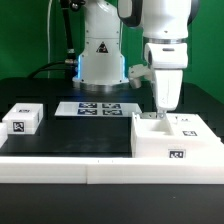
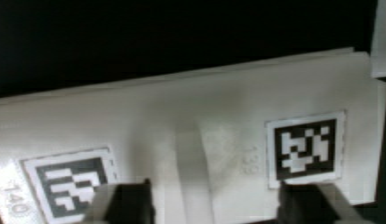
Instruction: Assemble cabinet
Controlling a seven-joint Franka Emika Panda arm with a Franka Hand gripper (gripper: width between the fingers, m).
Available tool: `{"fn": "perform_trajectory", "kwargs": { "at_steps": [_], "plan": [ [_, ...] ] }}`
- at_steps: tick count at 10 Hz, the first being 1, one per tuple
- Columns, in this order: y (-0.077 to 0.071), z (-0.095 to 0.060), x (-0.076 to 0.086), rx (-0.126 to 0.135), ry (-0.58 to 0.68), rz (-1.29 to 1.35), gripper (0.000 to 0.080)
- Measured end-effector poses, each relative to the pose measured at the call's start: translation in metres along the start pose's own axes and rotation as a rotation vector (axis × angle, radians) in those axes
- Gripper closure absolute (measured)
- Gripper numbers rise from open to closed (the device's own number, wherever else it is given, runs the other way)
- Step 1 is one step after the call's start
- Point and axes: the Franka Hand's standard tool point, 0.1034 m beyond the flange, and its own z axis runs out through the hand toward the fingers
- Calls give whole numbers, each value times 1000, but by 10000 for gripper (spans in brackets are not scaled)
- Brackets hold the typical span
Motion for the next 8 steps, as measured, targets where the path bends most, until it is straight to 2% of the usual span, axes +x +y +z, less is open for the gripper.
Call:
{"fn": "perform_trajectory", "kwargs": {
  "at_steps": [1,2,8],
  "plan": [
    [-1,1,-1,3,0,1,601],
    [-1,3,-2,7,0,5,731],
    [0,3,-3,4,1,6,732]
  ]
}}
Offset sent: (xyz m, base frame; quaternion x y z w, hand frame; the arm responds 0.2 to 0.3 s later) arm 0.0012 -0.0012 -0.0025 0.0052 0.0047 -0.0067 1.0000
